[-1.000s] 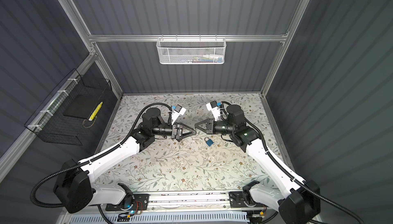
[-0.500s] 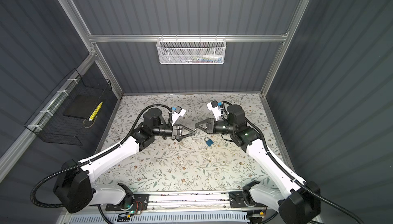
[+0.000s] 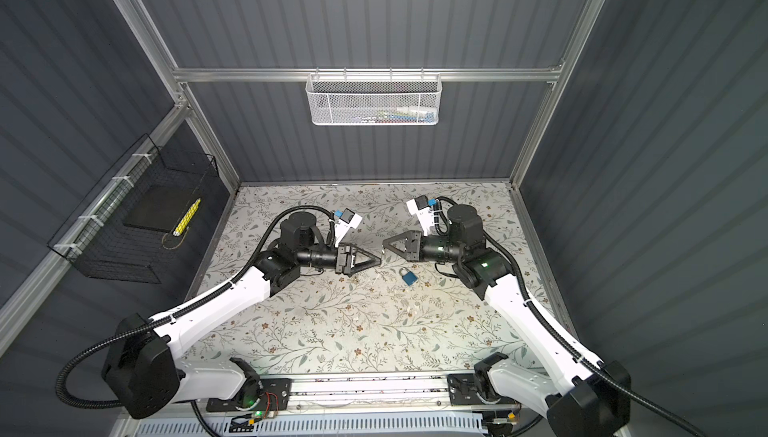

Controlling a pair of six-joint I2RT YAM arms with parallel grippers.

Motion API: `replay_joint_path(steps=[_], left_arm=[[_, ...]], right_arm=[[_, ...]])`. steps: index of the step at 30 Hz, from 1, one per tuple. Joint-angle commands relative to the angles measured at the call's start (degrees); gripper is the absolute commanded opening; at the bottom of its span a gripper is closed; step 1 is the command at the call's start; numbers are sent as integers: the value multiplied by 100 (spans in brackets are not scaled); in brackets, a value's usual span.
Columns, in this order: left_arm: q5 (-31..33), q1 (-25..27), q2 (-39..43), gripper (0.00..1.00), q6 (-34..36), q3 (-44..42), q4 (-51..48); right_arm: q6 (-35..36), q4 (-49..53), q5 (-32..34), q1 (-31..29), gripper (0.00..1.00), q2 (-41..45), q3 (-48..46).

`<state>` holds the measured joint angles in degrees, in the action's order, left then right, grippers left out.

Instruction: Unlock with the key

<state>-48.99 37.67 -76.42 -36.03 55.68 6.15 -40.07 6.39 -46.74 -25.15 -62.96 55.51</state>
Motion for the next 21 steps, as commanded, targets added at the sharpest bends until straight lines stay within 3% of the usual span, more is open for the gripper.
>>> replay_joint_path(steps=[1, 9, 21], left_arm=[[17, -6, 215, 59, -1, 162, 189], [3, 85, 138, 63, -31, 412, 266], [55, 200, -140, 53, -2, 590, 211]], right_arm=[[-34, -93, -48, 28, 0, 56, -31], [-150, -225, -98, 27, 0, 12, -93], [-272, -421, -167, 27, 0, -6, -180]])
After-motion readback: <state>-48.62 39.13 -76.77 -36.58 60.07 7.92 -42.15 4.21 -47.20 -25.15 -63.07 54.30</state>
